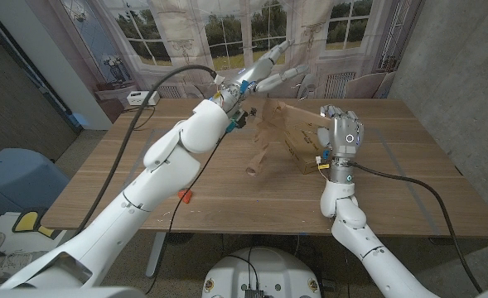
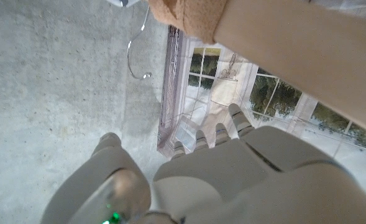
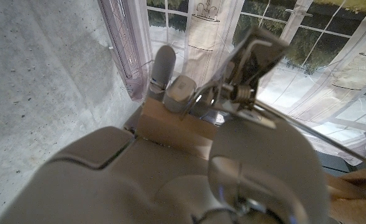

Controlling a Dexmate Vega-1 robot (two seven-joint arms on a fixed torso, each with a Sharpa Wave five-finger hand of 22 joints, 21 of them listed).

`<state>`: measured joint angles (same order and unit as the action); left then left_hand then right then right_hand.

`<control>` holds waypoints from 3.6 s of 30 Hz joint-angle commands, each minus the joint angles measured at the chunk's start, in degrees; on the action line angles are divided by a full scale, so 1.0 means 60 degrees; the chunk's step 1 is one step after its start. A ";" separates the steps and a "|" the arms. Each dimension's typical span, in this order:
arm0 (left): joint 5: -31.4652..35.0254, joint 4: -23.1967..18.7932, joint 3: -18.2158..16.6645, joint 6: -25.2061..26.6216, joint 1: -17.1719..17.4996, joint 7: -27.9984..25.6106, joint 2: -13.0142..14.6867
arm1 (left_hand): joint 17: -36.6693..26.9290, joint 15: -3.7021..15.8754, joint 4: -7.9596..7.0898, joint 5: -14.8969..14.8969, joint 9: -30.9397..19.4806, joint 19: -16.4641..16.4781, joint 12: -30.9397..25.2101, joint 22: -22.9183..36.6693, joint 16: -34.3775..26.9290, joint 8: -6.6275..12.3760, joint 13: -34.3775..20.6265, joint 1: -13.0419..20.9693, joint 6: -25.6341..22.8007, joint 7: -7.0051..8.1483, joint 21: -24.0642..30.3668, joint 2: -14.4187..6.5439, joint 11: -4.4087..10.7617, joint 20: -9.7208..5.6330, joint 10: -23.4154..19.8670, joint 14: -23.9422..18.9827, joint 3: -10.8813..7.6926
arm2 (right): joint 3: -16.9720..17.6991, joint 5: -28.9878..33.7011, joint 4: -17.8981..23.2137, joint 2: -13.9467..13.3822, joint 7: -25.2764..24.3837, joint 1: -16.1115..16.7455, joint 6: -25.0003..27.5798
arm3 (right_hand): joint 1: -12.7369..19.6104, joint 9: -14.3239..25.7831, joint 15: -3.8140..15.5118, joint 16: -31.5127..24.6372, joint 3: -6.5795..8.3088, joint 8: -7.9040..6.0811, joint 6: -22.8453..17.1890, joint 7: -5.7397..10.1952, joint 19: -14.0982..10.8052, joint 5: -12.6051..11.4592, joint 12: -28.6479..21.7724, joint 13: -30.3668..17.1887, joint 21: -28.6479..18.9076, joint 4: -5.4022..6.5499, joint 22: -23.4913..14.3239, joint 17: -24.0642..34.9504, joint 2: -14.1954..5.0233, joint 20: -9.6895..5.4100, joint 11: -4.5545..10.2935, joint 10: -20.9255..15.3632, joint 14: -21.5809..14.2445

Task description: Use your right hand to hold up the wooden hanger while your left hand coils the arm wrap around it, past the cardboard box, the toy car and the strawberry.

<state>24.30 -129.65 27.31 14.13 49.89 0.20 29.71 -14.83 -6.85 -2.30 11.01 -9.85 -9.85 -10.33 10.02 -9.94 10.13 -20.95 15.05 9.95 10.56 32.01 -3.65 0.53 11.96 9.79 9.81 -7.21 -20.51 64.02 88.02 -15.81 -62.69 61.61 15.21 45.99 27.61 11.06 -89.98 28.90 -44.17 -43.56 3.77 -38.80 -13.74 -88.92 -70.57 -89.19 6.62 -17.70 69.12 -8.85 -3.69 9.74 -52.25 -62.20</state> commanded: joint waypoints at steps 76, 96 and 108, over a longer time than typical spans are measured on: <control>-0.3077 0.2065 -0.1133 -0.5205 0.0832 -0.2905 0.0230 | 0.0780 0.0372 -0.0367 0.0336 -0.0001 -0.1424 -0.0182 0.0012 -0.0206 0.0050 0.1526 -0.0938 -0.0244 0.0203 -0.0401 -0.0025 -0.0165 -0.0003 0.0518 0.0544 0.0461 | -0.4734 -0.4140 0.1446 -0.4347 0.8102 -0.3339 0.6892 | -0.0437 -0.0145 0.0149 0.0074 -0.0376 0.0030 0.0720 0.0165 0.1573 -0.0642 0.1269 0.0962 0.0253 0.0297 0.0489 0.0386 0.0152 -0.1054 -0.0177 0.1186 0.1680; -0.3302 0.1939 -0.1057 -0.4966 0.0749 -0.2648 0.0296 | 0.0787 0.0378 -0.0329 0.0355 -0.0002 -0.1337 -0.0152 0.0015 -0.0169 0.0049 0.1627 -0.0902 -0.0256 0.0096 -0.0483 -0.0035 -0.0275 0.0006 0.0579 0.0527 0.0461 | -0.5175 -0.4545 0.1733 -0.4730 0.8905 -0.3658 0.7881 | -0.1234 -0.1834 0.0240 0.6893 -0.0111 0.2592 0.1664 0.0827 0.3397 -0.1129 0.6024 0.7062 0.2792 0.0436 0.1332 -0.4353 0.1384 -0.0670 -0.0095 0.3397 0.4423; -0.3373 0.1913 -0.1029 -0.4798 0.0686 -0.2573 0.0362 | 0.0790 0.0403 -0.0275 0.0370 -0.0004 -0.1314 -0.0116 0.0016 -0.0144 0.0020 0.1671 -0.0838 -0.0164 0.0043 -0.0547 -0.0022 -0.0348 0.0006 0.0692 0.0545 0.0456 | -0.4750 -0.5472 0.2146 -0.5032 0.8858 -0.3504 0.7696 | -0.3882 -0.2376 0.0168 1.0560 -0.3817 0.3501 0.2505 0.0638 0.4038 -0.3611 0.8963 0.8990 0.5769 0.0201 0.1333 -0.6904 0.3294 -0.0206 -0.0584 0.5620 0.6449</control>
<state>4.33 -117.89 20.97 -15.48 54.32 -15.58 31.53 -10.14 -5.02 -4.18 12.79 -9.88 -9.84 -11.04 10.00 -11.09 10.37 -10.91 9.37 8.81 11.04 29.00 -3.95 -1.13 11.96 9.78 9.81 -4.39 -50.73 35.97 98.99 -44.47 -9.80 40.00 61.84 24.48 13.62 2.75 -28.34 9.93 -23.49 -28.64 8.29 -15.51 -33.53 -37.93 -17.65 -56.94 8.14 -9.59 29.23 11.02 -2.31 6.16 -20.91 -25.36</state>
